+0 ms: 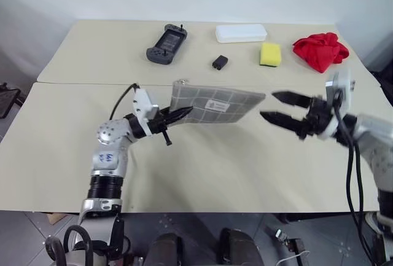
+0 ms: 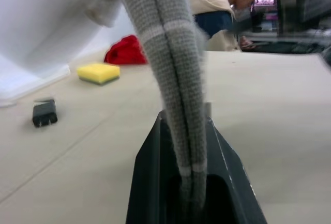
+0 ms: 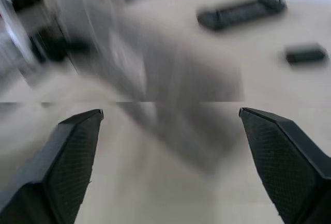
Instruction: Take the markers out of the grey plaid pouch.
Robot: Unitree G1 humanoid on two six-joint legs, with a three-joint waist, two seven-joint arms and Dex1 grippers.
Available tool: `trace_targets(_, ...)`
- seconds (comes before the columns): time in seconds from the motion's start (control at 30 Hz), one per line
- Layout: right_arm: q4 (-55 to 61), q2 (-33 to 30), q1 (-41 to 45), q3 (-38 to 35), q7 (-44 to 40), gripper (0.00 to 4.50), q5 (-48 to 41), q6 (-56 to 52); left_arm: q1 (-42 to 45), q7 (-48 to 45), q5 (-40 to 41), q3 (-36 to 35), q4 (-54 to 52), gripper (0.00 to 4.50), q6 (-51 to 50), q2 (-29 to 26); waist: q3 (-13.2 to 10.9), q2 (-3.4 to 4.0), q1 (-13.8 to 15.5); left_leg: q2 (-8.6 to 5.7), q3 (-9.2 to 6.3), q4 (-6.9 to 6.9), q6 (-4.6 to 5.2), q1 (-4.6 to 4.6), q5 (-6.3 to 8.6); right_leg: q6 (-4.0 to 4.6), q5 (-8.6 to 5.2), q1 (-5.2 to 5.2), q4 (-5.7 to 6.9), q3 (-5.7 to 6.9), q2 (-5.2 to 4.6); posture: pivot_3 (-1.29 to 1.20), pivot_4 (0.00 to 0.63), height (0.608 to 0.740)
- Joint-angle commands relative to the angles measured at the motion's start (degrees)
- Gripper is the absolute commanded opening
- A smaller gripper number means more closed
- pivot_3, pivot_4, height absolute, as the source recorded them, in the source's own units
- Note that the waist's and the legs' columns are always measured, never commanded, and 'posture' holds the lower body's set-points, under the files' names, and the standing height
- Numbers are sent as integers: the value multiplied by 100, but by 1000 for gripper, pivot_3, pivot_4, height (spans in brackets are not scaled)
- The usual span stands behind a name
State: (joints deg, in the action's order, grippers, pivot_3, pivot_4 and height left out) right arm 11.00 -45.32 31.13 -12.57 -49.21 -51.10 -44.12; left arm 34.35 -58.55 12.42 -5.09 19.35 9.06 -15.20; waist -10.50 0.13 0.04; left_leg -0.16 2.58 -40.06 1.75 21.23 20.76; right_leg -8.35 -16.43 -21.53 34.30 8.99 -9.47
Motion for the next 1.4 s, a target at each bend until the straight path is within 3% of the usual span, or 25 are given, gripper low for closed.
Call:
trace_targets(0.03,177,56,440,209,460,4466,-533,-1067,175,300,-664,317,649,0,1512,-130,0,-2,16,-1,-2,1,0,1,0,0,0,0,0,1,0,0,150,740)
trace_targets(0.13,-94,618,1001,301,1342,4466,-1155,-2097,321,683,-1149,628,1177,0,2530,-95,0,-2,60,-7,-5,-2,4,8,2,-2,2,0,-3,2,-8,0,150,740)
trace_targets(0.27,-451,1060,1493,427,2182,4466,-1235,-3107,326,970,-1389,910,1403,0,3153,-49,1,-1,148,-6,-12,-4,6,10,1,-5,4,0,-1,4,-10,0,150,740)
trace_targets(0.4,-864,1325,1917,228,2484,4466,-1427,-3655,280,1338,-1859,1167,1459,0,3904,-237,1,0,148,-16,-16,-3,6,18,1,-5,4,-1,-3,12,-10,0,150,740)
trace_targets(0.53,-836,1158,2098,292,2129,4466,-1376,-3689,234,1440,-1955,1342,1420,0,4279,-440,1,0,129,-15,-13,-2,6,19,1,-5,4,-5,-4,13,-9,0,150,740)
trace_targets(0.67,-270,88,2026,115,144,4466,-1662,-3310,269,1715,-1490,1155,1053,0,3960,-409,-1,2,153,-15,-17,-3,8,32,1,-8,6,-9,-14,15,-9,0,150,740)
trace_targets(0.77,-507,-284,2067,112,-408,4466,-1592,-3163,333,1967,-1485,1098,973,0,3921,-380,-1,2,131,-16,-19,-2,15,33,5,-10,6,-7,-20,17,-9,0,150,740)
trace_targets(0.9,-983,-212,2252,377,-253,4466,-970,-2786,445,2039,-1628,1307,1154,0,4012,-261,0,1,67,-13,-4,-2,14,28,4,-11,7,-7,-20,13,-7,0,150,740)
trace_targets(1.03,-1294,244,2375,802,330,4466,-447,-2929,492,2156,-1843,1550,1492,0,4352,-61,0,2,40,-12,-3,-1,13,25,3,-11,7,-7,-16,12,-7,0,150,740)
trace_targets(1.4,-1420,1063,2399,558,835,4466,-727,-4166,331,2068,-1672,1702,1704,0,4364,-62,0,2,15,-14,-17,-1,13,32,3,-11,7,-8,-19,18,-8,0,150,740)
